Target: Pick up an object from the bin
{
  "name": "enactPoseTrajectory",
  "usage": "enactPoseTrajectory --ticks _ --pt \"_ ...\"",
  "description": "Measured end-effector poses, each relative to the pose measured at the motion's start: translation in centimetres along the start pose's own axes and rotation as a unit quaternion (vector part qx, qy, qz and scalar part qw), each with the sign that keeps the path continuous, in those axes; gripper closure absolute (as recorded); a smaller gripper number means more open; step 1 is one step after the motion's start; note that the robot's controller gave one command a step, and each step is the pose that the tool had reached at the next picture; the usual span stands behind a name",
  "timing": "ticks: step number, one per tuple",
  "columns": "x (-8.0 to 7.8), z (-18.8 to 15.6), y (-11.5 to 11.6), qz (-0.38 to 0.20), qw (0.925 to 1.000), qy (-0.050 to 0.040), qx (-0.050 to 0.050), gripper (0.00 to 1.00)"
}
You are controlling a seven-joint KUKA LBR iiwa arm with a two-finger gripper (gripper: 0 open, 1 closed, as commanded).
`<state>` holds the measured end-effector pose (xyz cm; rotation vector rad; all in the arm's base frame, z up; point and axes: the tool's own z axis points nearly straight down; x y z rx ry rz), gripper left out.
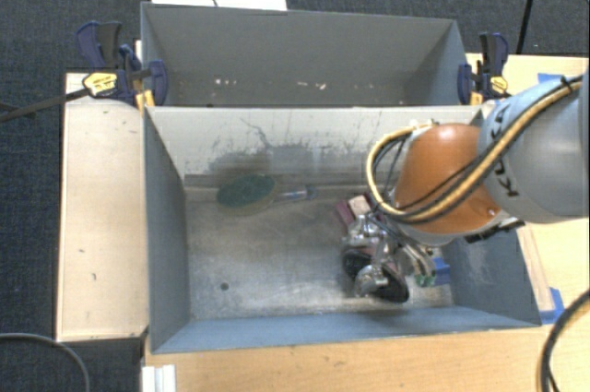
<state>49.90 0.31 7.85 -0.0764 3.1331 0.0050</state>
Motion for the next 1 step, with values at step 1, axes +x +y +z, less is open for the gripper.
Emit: enactPoseTrajectory --ticks 1 --pt "-0.09 -10.49 -0.60 -0.259 0.9659 0.0012 0.001 1.00"
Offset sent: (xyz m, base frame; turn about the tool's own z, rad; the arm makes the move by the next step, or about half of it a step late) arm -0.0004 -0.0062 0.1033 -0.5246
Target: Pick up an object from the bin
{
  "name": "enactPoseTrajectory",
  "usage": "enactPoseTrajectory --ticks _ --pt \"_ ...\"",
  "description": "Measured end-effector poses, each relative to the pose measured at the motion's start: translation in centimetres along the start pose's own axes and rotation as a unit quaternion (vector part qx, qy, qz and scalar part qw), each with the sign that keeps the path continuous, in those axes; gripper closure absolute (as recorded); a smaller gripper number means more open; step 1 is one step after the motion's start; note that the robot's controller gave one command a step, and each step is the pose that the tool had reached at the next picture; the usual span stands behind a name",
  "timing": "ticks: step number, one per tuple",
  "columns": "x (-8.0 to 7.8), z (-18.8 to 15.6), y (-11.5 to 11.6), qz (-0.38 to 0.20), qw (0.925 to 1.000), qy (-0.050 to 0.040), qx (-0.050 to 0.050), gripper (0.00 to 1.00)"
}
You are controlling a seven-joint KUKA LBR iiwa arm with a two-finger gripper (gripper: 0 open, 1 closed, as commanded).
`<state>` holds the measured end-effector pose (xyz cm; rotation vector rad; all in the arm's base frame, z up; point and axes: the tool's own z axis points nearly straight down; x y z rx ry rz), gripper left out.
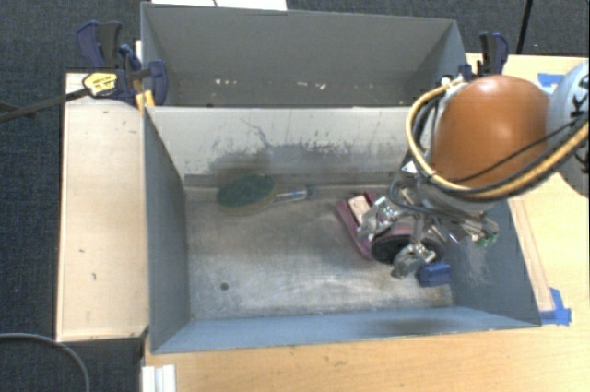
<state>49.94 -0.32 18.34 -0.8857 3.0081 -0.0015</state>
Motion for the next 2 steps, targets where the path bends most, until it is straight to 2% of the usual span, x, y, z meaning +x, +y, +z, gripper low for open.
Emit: enactPoseTrajectory --ticks 1,2 --pt "-0.2 -4.7 -0.6 0.000 1.0000 -0.0006 0.001 1.00" --pt "-1.1 -11.7 -3.5 -0.154 0.9880 -0.0005 0.001 1.00"
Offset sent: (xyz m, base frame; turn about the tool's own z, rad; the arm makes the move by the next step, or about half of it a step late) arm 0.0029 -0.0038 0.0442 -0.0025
